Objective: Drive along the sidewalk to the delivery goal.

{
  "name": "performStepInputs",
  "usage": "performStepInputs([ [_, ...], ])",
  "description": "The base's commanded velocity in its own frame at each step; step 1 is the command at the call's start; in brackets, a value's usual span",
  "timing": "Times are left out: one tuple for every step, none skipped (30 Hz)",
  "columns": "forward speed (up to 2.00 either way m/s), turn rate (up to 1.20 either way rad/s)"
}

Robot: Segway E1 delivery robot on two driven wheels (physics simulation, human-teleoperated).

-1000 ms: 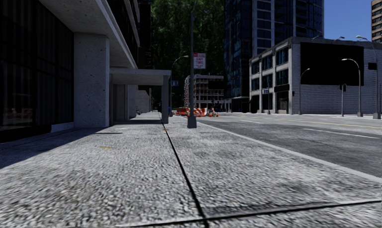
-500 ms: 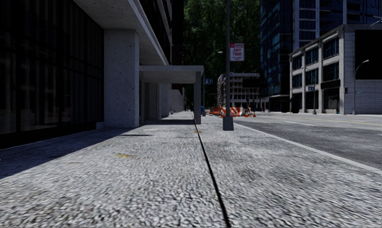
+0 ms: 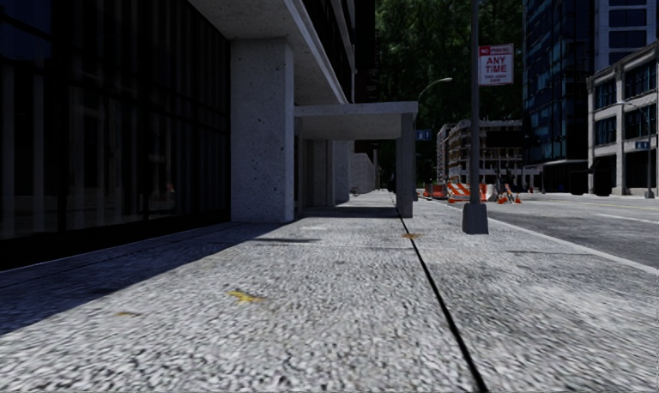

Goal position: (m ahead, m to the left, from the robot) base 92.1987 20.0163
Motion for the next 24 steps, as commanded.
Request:
performStepInputs([
  [2.0, 0.39],
  [2.0, 0.0],
  [2.0, 0.0],
  [2.0, 0.0],
  [2.0, 0.0],
  [2.0, 0.0],
  [2.0, 0.0],
  [2.0, 0.0],
  [2.0, 0.0],
  [2.0, 0.0],
  [2.0, 0.0],
  [2.0, 0.0],
  [2.0, 0.0],
  [2.0, 0.0],
  [2.0, 0.0],
  [2.0, 0.0],
  [2.0, 0.0],
  [2.0, 0.0],
  [2.0, 0.0],
  [2.0, 0.0],
  [2.0, 0.0],
  [2.0, 0.0],
  [2.0, 0.0],
  [2.0, 0.0],
])
